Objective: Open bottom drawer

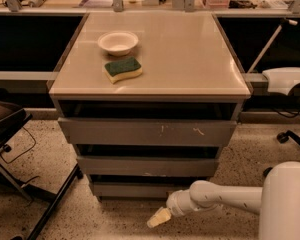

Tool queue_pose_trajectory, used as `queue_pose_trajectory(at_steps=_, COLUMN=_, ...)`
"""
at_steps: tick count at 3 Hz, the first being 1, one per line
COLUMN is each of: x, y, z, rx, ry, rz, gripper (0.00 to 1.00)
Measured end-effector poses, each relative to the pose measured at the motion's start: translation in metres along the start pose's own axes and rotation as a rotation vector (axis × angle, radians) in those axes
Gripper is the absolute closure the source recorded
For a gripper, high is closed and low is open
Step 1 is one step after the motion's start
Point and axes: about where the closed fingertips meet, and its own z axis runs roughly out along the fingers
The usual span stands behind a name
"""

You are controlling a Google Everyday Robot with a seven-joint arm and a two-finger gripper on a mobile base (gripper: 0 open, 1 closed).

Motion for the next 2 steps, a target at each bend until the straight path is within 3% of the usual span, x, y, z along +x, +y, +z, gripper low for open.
queue_pose_trajectory(at_steps=1, x=0.0, y=0.0, z=0.0, rx=-0.001, ry=0.0, rz=0.0, gripper=0.0)
queue_pose_trajectory(at_steps=2, x=-0.002, y=-0.018, z=0.011, rx=-0.014, ry=-0.033, rz=-0.031, gripper=0.0)
